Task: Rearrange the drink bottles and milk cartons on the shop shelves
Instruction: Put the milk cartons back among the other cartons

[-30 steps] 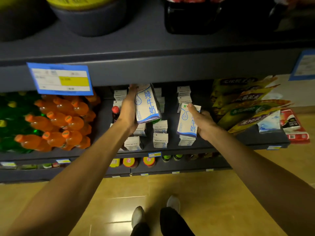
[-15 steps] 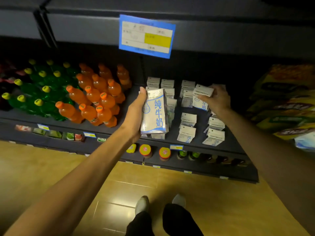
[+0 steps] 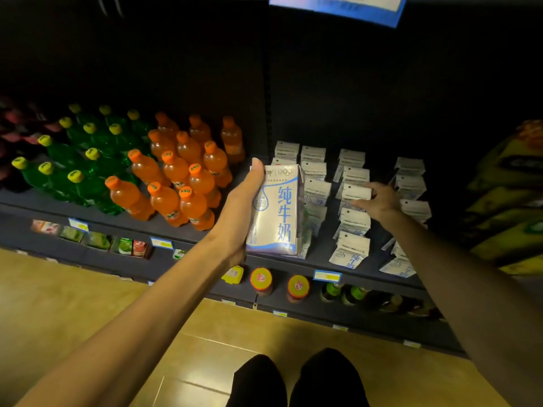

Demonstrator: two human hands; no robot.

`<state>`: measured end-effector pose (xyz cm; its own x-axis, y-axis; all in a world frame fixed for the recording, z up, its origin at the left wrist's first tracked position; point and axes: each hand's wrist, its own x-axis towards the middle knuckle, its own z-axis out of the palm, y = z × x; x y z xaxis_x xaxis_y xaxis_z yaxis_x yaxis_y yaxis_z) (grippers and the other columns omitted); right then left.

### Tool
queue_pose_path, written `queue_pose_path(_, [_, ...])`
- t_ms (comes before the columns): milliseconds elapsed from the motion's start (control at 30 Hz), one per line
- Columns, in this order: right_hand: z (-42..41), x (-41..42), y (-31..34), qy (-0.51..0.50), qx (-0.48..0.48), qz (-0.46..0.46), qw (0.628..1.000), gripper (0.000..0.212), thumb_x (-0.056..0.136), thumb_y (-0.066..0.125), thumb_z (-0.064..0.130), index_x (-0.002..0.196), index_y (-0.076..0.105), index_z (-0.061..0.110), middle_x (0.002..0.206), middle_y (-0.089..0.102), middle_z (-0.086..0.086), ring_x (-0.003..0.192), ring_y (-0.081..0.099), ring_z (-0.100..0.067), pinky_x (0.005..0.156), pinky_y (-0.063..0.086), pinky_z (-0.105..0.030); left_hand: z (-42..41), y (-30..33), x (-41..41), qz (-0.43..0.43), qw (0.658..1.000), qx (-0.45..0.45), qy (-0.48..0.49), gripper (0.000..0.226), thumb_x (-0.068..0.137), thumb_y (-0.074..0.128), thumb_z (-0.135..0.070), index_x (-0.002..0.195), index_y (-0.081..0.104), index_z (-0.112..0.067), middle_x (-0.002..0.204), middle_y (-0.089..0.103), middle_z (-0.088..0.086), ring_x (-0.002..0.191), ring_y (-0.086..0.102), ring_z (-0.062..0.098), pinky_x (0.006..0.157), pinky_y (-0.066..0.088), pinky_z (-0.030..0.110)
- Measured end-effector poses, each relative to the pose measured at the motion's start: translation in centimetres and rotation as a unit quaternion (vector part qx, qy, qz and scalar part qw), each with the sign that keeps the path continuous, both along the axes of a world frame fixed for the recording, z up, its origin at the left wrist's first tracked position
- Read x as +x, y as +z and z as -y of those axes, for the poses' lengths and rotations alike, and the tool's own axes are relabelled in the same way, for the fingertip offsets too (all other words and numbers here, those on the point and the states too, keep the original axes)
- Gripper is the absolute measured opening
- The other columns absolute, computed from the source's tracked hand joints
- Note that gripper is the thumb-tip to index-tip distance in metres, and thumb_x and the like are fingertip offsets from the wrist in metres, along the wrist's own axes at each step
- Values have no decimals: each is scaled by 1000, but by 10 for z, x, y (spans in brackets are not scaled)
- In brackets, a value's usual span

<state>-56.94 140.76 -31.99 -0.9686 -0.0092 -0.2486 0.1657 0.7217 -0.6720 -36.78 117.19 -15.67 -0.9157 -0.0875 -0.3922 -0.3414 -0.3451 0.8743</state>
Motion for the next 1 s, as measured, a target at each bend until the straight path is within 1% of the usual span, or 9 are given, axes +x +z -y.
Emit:
queue_pose_path(233, [-4, -11, -5, -5, 26, 39, 999, 63, 78, 83, 14, 134, 56, 1, 130, 61, -21, 118, 59, -35, 94, 46, -34, 2, -3, -3, -3, 1000, 0, 9, 72, 75, 45, -65, 122, 64, -13, 110, 73, 14, 99, 69, 31, 90, 55, 44])
queue_pose_path(400, [1, 2, 17, -10, 46, 24, 999, 79, 83, 79, 21, 148, 38, 7, 145, 49, -19, 130, 49, -37, 106, 42, -40, 2, 8, 2, 6, 1000, 4, 10, 63, 93, 36, -60, 125, 63, -14, 105, 75, 10, 93, 72, 26, 81, 60, 39])
queue_pose_path(533, [19, 34, 48, -46, -8, -99, 994, 44, 92, 67, 16, 133, 55, 5, 129, 61, -20, 117, 59, -35, 98, 50, -42, 2, 25, 11, 31, 999, 2, 16, 61, 94, 37, -60, 124, 64, -14, 106, 75, 9, 97, 72, 27, 90, 56, 46])
queue_pose_path(600, [33, 62, 76, -46, -66, -143, 987, 27, 94, 64, 14, 119, 64, 4, 116, 67, -15, 106, 64, -27, 91, 52, -31, 2, 33, 18, 42, 999, 5, 24, 63, 92, 40, -61, 124, 64, -12, 109, 74, 12, 99, 71, 30, 91, 56, 47])
queue_pose_path(667, [49, 95, 106, -40, -128, -149, 980, 16, 96, 61, 15, 108, 69, 8, 104, 70, -7, 90, 65, -11, 80, 51, -15, 3, 39, 26, 50, 998, 17, 28, 67, 87, 44, -63, 124, 64, -10, 110, 73, 14, 100, 70, 32, 90, 56, 47])
queue_pose_path(733, [67, 129, 138, -34, -195, -129, 972, 11, 98, 58, 20, 97, 68, 17, 91, 70, 0, 76, 64, -3, 73, 53, -18, 5, 44, 34, 46, 998, 17, 41, 77, 79, 53, -68, 126, 62, -7, 114, 71, 18, 107, 67, 36, 97, 51, 54])
queue_pose_path(867, [100, 186, 196, -10, -315, -25, 949, 29, 102, 49, 35, 91, 66, 13, 75, 62, -7, 57, 62, -13, 56, 53, -27, 13, 44, 49, 19, 998, -12, 63, 109, 61, 65, -85, 117, 54, 8, 115, 56, 38, 109, 61, 48, 98, 41, 69])
queue_pose_path(967, [119, 213, 216, 32, -295, 48, 954, 71, 86, 48, 74, 99, 63, 5, 80, 62, -15, 70, 64, -25, 71, 54, -42, 18, 49, 62, 7, 996, -35, 82, 102, 65, 63, -83, 109, 56, 9, 112, 57, 39, 102, 63, 48, 96, 45, 67])
queue_pose_path(1000, [125, 221, 217, 52, -274, 50, 959, 79, 77, 46, 84, 102, 63, 11, 87, 66, -14, 81, 68, -26, 80, 56, -48, 20, 52, 66, 4, 995, -43, 85, 95, 71, 61, -79, 107, 57, 8, 111, 59, 37, 99, 64, 47, 94, 49, 62])
